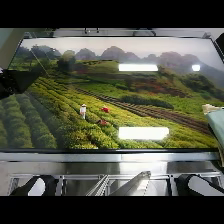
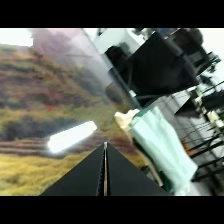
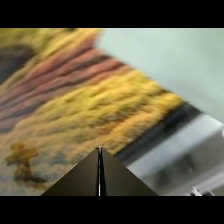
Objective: Fold the shirts.
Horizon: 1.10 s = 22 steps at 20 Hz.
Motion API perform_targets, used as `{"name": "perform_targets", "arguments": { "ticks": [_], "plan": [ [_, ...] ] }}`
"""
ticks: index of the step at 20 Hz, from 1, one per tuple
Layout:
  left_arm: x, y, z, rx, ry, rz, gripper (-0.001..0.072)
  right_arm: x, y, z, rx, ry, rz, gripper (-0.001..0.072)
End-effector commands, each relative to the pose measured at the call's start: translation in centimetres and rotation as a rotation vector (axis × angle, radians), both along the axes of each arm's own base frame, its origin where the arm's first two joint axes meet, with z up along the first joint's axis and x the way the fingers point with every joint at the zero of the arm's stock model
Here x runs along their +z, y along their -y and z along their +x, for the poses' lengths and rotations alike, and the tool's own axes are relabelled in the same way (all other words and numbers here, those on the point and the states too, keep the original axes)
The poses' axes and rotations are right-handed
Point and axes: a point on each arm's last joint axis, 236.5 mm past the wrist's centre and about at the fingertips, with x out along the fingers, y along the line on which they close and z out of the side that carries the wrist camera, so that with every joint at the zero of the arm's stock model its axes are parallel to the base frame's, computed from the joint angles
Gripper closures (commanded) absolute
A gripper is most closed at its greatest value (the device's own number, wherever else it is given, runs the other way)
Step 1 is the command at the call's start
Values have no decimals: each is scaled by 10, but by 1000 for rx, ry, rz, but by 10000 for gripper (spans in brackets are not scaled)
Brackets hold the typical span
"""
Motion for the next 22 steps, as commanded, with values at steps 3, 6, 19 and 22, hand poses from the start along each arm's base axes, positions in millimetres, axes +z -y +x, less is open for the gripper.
{"name": "perform_targets", "arguments": {
  "ticks": [3, 6, 19, 22],
  "plan": [
    [-52, -1, -42, 58, -125, 227, 680, 27, -126, 8, 430, 170, -53, 689],
    [-95, 12, -77, 56, -193, 232, 678, 1, -191, -20, 597, 262, -61, 689],
    [-138, 26, -107, 96, -197, 220, 681, -84, -265, -80, 735, 317, 52, 689],
    [-144, 25, -103, 81, -250, 192, 681, -85, -265, -80, 736, 314, 52, 689]
  ]
}}
